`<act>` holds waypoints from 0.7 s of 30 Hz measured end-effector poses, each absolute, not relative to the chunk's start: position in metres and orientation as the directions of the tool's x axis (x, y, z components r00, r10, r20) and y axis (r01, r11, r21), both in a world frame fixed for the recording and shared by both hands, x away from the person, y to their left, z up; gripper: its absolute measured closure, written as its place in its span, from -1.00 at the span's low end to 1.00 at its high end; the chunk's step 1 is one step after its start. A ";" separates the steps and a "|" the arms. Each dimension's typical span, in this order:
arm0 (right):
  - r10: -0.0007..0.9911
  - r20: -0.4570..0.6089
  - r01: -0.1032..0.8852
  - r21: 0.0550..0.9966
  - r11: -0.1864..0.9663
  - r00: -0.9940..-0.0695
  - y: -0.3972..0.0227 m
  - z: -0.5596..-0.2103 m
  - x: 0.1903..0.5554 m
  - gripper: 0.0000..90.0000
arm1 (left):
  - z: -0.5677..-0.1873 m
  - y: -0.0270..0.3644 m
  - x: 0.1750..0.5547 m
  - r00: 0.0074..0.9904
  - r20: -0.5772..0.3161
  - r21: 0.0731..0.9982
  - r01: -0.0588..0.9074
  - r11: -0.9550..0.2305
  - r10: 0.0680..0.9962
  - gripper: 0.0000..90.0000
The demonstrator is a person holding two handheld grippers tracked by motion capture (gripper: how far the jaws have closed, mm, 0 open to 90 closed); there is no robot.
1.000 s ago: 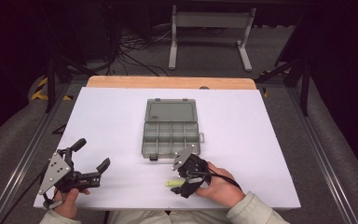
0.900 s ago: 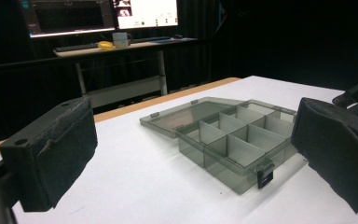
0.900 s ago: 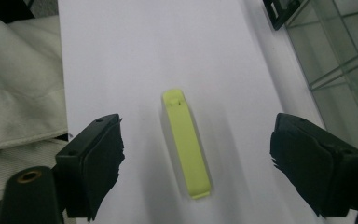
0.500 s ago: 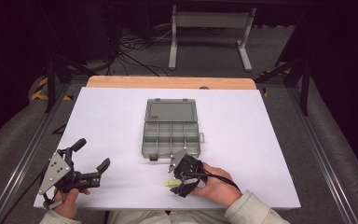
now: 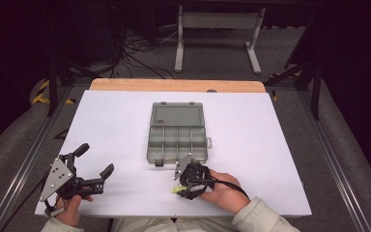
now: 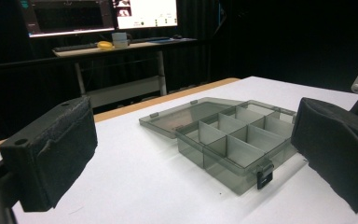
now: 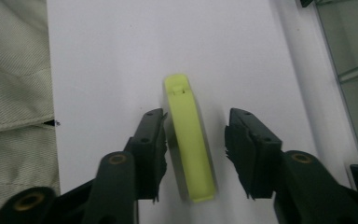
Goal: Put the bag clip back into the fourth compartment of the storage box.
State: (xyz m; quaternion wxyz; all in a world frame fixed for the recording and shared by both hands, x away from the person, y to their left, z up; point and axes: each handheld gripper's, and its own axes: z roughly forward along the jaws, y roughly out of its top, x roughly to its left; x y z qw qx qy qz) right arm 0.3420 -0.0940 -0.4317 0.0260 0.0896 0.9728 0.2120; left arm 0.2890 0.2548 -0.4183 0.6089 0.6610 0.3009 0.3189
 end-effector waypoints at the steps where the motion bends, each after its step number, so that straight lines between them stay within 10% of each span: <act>1: 0.177 -0.017 0.154 0.420 0.894 -0.984 -0.094 -0.432 0.342 0.39 | -0.418 0.255 0.289 0.615 0.055 0.997 0.009 -0.077 0.786 -0.98; 7: 0.179 -0.023 0.153 0.417 0.896 -0.984 -0.094 -0.431 0.340 0.72 | -0.418 0.255 0.289 0.615 0.055 0.997 0.009 -0.077 0.786 -0.98; 21: 0.175 -0.019 0.148 0.449 0.881 -0.984 -0.097 -0.424 0.337 0.73 | -0.418 0.255 0.289 0.615 0.055 0.997 0.009 -0.078 0.786 -0.98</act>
